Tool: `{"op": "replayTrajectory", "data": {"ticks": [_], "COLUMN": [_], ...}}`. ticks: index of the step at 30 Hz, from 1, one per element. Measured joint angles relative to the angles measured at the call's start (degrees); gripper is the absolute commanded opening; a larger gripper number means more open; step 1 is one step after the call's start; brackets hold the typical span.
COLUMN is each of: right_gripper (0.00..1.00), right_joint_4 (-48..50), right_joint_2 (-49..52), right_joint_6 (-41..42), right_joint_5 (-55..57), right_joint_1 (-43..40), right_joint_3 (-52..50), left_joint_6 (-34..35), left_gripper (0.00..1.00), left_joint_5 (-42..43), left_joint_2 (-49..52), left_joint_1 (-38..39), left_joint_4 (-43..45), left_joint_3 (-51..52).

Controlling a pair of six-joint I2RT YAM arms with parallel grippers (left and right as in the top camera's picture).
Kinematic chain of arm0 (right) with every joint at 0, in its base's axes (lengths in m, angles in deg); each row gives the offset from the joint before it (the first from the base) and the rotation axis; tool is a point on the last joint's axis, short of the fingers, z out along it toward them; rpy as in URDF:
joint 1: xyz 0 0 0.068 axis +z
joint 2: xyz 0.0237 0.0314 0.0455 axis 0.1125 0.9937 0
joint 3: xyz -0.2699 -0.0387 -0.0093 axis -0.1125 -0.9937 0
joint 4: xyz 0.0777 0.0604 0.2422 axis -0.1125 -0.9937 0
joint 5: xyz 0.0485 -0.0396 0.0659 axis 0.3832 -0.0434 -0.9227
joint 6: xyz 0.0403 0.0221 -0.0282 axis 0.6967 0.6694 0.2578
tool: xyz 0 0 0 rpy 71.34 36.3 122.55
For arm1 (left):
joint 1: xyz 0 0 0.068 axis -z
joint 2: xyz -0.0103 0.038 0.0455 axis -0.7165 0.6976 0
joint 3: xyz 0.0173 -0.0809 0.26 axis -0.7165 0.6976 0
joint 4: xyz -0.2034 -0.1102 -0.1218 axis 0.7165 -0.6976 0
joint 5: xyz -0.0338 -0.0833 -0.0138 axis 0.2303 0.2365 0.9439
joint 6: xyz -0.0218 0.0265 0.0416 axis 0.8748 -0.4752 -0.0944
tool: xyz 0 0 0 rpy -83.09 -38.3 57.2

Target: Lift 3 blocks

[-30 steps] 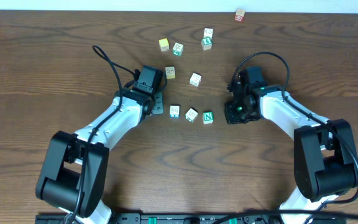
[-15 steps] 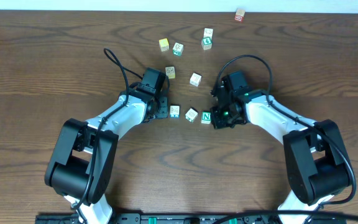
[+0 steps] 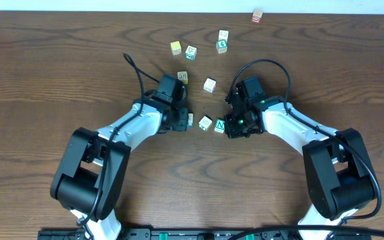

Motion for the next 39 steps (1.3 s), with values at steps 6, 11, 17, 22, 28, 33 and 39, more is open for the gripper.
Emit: {"op": "replayTrajectory", "data": {"ticks": [6,11,17,22,28,33,39], "right_gripper": [0.11,0.11,0.11,0.11,0.11,0.11,0.10], "right_joint_4": [0.02,0.00,0.42,0.52,1.07,2.01,2.08], "right_joint_2": [0.00,0.00,0.00,0.00,0.00,0.00,0.00], "right_joint_6": [-0.63,-1.92,-4.63,-7.65,-9.14,-9.62,-9.88], "right_joint_5": [0.02,0.02,0.00,0.00,0.00,0.00,0.00], "right_joint_1": [0.24,0.39,0.52,0.59,0.59,0.59,0.59], "right_joint_3": [0.00,0.00,0.00,-0.04,-0.07,-0.07,-0.07], "left_joint_6": [-0.87,-0.90,-0.90,-0.90,-0.92,-1.97,-2.23], "left_gripper": [0.23,0.23,0.23,0.23,0.23,0.23,0.23], "left_joint_5": [0.50,0.83,0.83,0.83,0.83,0.83,0.85], "left_joint_2": [0.09,0.11,0.11,0.11,0.11,0.11,0.11], "left_joint_1": [2.75,2.93,2.93,2.93,3.08,3.85,4.22], "left_joint_4": [1.49,1.62,1.62,1.51,1.33,0.59,0.39], "left_joint_3": [0.00,0.00,0.00,0.00,0.00,0.00,0.00]}}
